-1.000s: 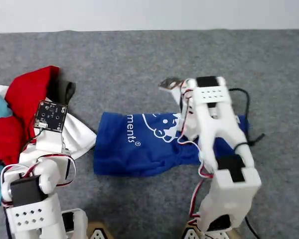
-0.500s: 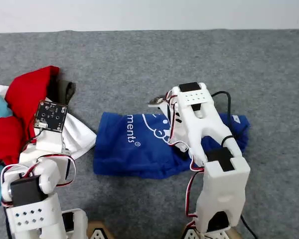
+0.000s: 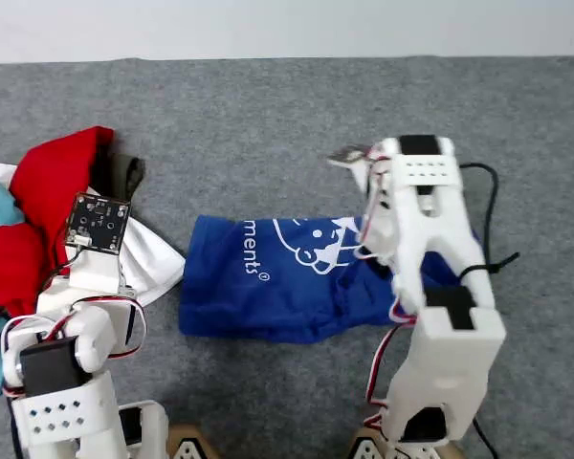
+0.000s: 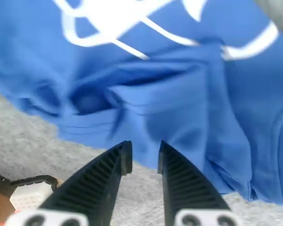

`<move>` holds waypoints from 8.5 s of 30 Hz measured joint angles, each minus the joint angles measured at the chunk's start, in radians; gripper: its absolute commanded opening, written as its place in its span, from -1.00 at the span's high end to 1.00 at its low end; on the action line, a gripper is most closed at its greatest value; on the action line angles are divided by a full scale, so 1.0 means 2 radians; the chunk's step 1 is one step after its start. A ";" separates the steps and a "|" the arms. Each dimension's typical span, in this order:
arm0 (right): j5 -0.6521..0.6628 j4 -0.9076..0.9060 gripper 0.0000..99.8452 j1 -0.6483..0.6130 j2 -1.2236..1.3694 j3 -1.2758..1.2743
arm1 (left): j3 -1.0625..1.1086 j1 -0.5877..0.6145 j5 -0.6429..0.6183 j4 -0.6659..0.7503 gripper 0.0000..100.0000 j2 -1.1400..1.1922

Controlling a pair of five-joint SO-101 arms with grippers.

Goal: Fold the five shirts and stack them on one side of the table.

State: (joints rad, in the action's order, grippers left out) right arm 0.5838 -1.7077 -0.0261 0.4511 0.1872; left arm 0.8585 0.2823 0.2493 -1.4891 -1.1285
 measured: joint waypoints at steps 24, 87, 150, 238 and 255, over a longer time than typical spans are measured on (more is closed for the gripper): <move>-0.001 -0.016 0.79 -0.076 -0.043 -0.003 | 0.000 0.000 0.000 0.000 0.99 0.000; -0.151 -0.022 0.79 0.186 -0.535 -0.260 | -0.566 -0.126 0.001 -0.073 0.59 0.883; -0.151 -0.023 0.79 0.186 -0.582 -0.275 | -0.582 -0.023 0.056 -0.117 1.00 0.823; 0.072 -0.023 0.80 0.536 -0.747 -0.433 | -0.941 -0.414 -0.041 -0.121 0.60 0.949; 0.072 -0.023 0.80 0.534 -0.747 -0.433 | -0.873 -0.377 -0.002 -0.121 0.60 0.967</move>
State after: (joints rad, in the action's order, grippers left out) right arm 0.7281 -1.7538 1.0418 -1.0434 -0.6797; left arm -0.8876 -0.4710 0.2447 -1.7315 0.8063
